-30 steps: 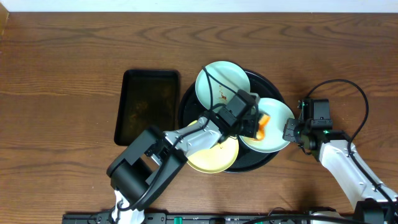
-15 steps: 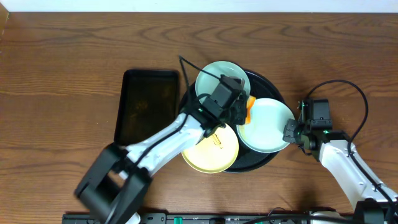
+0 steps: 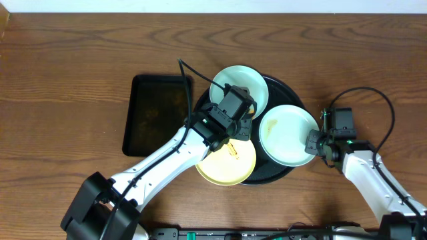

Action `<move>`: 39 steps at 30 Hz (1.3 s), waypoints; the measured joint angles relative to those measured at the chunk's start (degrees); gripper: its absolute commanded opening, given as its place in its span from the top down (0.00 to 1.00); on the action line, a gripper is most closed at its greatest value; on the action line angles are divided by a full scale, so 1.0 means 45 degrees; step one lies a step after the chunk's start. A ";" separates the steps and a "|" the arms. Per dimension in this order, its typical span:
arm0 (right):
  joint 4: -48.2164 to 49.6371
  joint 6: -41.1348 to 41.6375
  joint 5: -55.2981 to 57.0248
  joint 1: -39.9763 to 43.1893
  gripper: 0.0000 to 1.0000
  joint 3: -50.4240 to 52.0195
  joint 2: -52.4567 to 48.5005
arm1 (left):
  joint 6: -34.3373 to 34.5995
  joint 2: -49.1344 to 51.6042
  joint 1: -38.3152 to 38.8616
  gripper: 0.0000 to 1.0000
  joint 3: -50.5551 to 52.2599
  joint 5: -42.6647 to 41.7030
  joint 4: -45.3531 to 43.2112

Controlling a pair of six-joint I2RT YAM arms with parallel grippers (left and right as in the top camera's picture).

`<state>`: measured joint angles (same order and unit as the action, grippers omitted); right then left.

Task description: Clean dirty plates on tray and stack at the side

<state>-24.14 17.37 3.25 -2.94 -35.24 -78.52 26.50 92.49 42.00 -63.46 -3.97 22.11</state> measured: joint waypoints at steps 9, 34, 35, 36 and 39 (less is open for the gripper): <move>0.0097 -0.0005 -0.0301 0.0029 0.99 -0.0112 0.0165 | -0.0233 0.0000 -0.0136 0.92 0.0000 0.0117 0.0403; -0.0772 -0.3648 0.5911 -0.3711 0.99 -0.1569 0.3910 | -0.1161 -0.2599 -0.5722 0.92 0.0000 0.0219 0.3415; -0.0685 -0.3764 0.6387 -0.4017 0.99 -0.1603 0.3915 | -0.1200 -0.2599 -0.5950 0.93 0.0000 0.0219 0.3415; -0.0578 -0.3929 0.6853 -0.4352 0.99 -0.1627 0.3920 | -0.1229 -0.2599 -0.6164 0.93 0.0000 0.0219 0.3415; -0.0185 -0.4580 0.8213 -0.5348 0.99 -0.1676 0.3920 | -0.1248 -0.2599 -0.6751 0.92 0.0000 0.0223 0.3424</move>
<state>-24.97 -3.25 40.21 -27.00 -42.78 -60.88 20.88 80.79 11.62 -63.46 -2.96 37.52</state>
